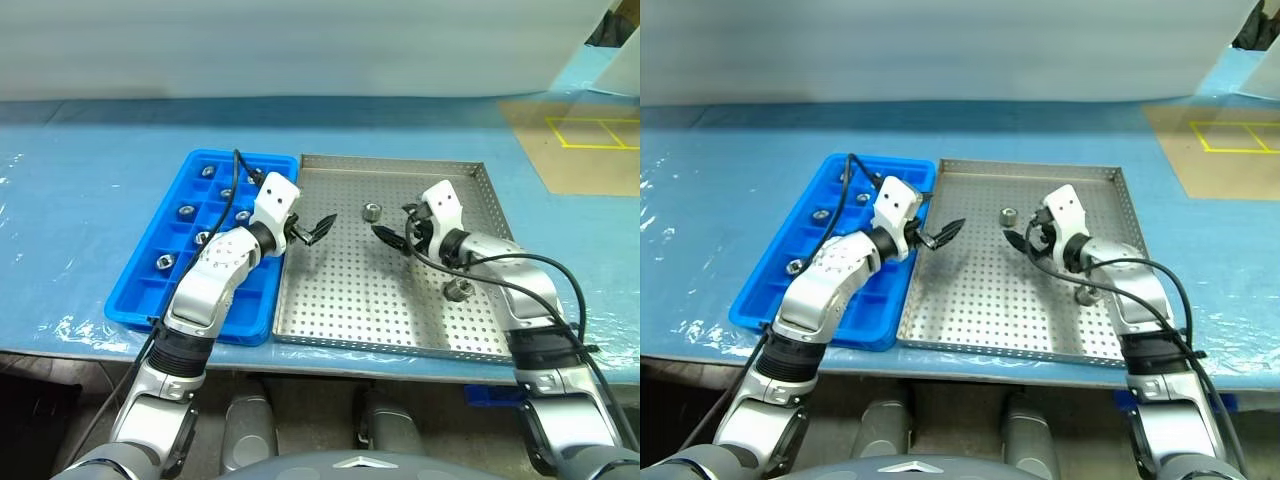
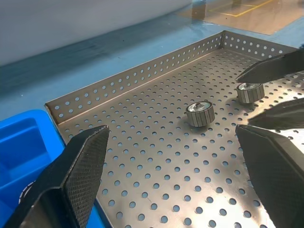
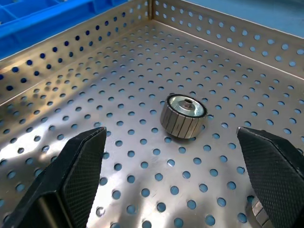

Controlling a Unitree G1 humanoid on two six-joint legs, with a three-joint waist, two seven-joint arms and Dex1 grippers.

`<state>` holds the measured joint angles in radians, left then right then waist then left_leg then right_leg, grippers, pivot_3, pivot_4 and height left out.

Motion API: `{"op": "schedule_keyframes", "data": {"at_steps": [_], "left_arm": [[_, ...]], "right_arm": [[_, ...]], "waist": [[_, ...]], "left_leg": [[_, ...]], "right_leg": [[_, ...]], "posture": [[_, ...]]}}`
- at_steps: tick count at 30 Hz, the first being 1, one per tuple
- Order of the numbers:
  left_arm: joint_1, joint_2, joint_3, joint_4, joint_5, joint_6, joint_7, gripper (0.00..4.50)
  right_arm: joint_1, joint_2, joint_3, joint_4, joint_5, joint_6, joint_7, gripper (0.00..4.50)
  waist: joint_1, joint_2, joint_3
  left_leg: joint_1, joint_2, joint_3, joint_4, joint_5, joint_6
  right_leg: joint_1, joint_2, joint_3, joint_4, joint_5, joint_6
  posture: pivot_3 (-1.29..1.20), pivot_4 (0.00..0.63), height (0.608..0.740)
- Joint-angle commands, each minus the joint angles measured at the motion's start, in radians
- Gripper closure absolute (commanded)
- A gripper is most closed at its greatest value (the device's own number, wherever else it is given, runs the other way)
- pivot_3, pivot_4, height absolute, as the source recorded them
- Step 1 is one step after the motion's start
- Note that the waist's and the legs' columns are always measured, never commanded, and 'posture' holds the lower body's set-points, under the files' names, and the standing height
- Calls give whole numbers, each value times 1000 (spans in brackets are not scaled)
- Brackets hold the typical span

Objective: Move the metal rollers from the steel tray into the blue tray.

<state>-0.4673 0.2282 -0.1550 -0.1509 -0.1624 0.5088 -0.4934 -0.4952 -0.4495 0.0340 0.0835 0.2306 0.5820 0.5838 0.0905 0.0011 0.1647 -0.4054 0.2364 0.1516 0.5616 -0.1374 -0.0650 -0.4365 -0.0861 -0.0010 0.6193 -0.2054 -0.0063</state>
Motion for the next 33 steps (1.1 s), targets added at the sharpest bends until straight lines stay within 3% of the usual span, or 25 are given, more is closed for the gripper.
{"op": "schedule_keyframes", "data": {"at_steps": [1,11,20,23,29,30,33], "left_arm": [[3,21,6,-37,-26,-18,-42,15],[59,45,12,-108,-67,-7,-86,15],[87,72,22,-153,-87,7,-89,15],[93,78,25,-162,-93,11,-86,0],[105,91,28,-173,-101,17,-83,0],[105,92,28,-173,-102,18,-83,0],[110,94,27,-180,-104,23,-81,0]], "right_arm": [[-81,25,11,68,-23,6,-21,0],[-267,79,26,346,-79,-16,-22,0],[-322,97,50,484,-116,-37,8,0],[-334,107,44,520,-122,-71,6,639],[-341,115,30,540,-118,-111,7,2677],[-341,115,29,542,-118,-114,7,2887],[-335,109,32,538,-123,-129,6,2879]], "waist": [[-1,0,0],[4,0,0],[6,0,0],[5,0,0],[6,0,0],[6,0,0],[6,0,0]], "left_leg": [[0,0,0,0,0,0],[-1,0,0,0,0,0],[-1,0,0,0,0,0],[-1,0,0,0,0,0],[-1,0,0,0,0,-1],[-1,0,0,0,0,-1],[-1,0,0,0,0,-1]], "right_leg": [[0,0,0,0,0,0],[0,0,0,0,0,0],[-1,0,-1,1,0,0],[-1,0,0,1,0,0],[-1,0,-1,1,0,0],[-1,0,-1,1,0,-1],[-1,0,-1,1,0,0]], "posture": [[1,150,740],[52,150,740],[86,150,740],[95,150,740],[98,150,740],[98,150,740],[97,150,740]]}}
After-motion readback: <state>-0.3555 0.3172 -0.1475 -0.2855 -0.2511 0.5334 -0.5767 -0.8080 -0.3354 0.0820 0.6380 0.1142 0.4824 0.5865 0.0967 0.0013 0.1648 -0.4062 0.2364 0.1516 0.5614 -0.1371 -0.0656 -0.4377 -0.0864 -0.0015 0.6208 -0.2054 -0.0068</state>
